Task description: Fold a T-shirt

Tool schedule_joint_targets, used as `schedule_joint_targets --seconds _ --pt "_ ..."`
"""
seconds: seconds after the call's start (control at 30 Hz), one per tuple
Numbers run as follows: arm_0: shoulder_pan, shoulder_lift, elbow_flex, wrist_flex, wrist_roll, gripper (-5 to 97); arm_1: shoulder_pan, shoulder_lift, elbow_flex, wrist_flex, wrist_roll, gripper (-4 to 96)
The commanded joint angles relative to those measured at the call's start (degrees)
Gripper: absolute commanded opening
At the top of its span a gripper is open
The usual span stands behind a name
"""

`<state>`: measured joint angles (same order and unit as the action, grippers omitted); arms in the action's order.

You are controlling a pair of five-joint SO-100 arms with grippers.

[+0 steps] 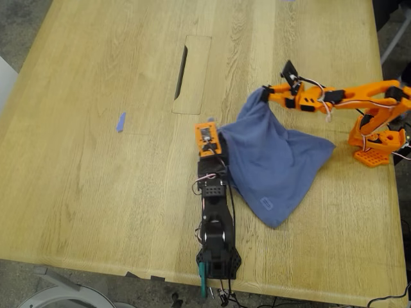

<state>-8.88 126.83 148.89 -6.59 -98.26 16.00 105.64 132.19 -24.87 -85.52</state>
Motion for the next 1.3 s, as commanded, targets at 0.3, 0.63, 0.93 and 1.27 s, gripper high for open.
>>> schedule_joint_targets --seconds 0.3,0.63,0.93,1.27 --pt "-13.45 -22.41 -28.56 0.70 -2.20 0 7.56 -19.69 -23.20 -3.69 -1.23 0.2" --pt "-17.05 -35.07 -43.95 2.81 -2.20 0 10.90 -31.46 -38.58 -4.92 -1.05 0.2" --pt "-18.02 -42.63 -54.93 7.56 -2.20 0 12.83 -37.27 -45.44 -6.59 -1.05 0.1" --pt "-18.46 -47.11 -63.63 18.19 -2.02 0 15.64 -41.84 -53.35 -2.90 -1.49 0.1"
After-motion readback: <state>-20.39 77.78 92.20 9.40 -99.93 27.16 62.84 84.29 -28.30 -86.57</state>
